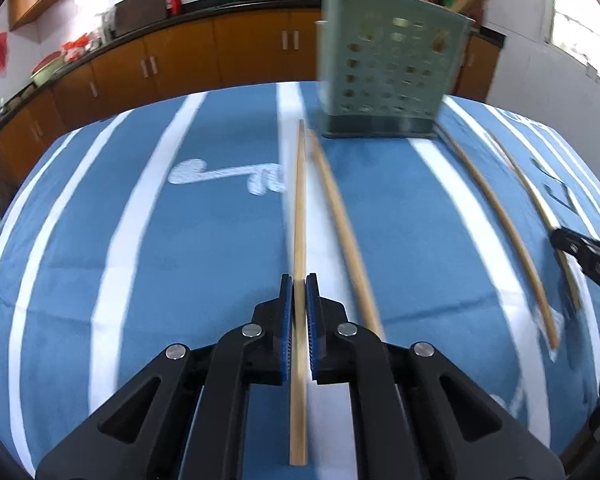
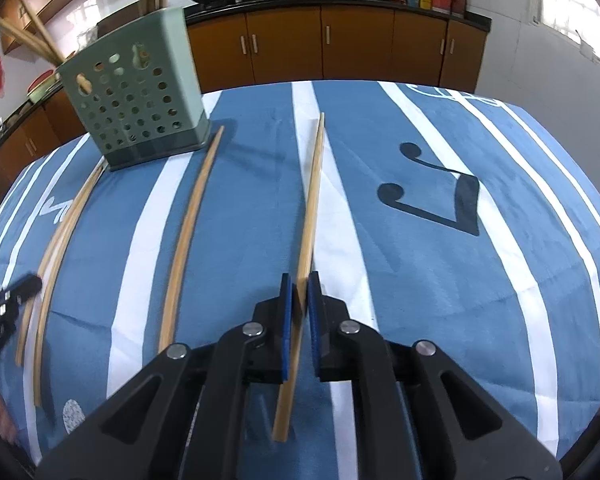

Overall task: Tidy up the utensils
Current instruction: 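Grasp a wooden chopstick with the left tool while the right tool grasps another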

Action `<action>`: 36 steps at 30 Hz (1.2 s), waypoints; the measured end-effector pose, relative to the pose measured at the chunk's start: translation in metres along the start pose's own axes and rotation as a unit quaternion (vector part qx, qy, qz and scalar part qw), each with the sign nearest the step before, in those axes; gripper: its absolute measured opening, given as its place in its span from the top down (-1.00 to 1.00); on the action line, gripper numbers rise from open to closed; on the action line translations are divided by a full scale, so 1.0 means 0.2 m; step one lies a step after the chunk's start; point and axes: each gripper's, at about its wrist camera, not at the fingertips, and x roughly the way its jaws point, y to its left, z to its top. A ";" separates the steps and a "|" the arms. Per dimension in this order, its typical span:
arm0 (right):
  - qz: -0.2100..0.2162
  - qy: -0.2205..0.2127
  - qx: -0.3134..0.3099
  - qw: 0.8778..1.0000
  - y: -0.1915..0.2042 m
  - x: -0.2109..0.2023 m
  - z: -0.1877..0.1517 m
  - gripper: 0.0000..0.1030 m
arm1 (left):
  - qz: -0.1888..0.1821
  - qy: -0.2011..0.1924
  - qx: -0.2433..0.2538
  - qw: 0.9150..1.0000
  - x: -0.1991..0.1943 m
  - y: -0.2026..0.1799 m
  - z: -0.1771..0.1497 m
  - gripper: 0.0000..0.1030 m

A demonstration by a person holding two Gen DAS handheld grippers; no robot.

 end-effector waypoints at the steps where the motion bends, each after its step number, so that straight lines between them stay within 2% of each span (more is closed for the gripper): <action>1: 0.003 0.000 -0.004 1.000 0.01 0.00 0.01 0.83 | 0.001 0.004 -0.006 1.000 0.01 0.03 0.02 0.86; 9: -0.001 -0.001 -0.019 1.000 0.02 0.06 0.08 0.85 | 0.002 0.012 -0.027 1.000 0.08 0.15 0.11 0.86; 14: -0.003 -0.005 -0.019 1.000 0.02 0.09 0.10 0.84 | 0.000 -0.003 -0.026 1.000 0.08 0.15 0.09 0.85; 23: 0.002 -0.011 -0.017 1.000 0.00 0.09 0.10 0.84 | -0.018 -0.004 -0.043 0.999 0.08 0.17 0.10 0.85; 36: 0.002 -0.011 -0.017 1.000 0.00 0.09 0.10 0.83 | -0.019 -0.004 -0.044 0.999 0.09 0.18 0.09 0.83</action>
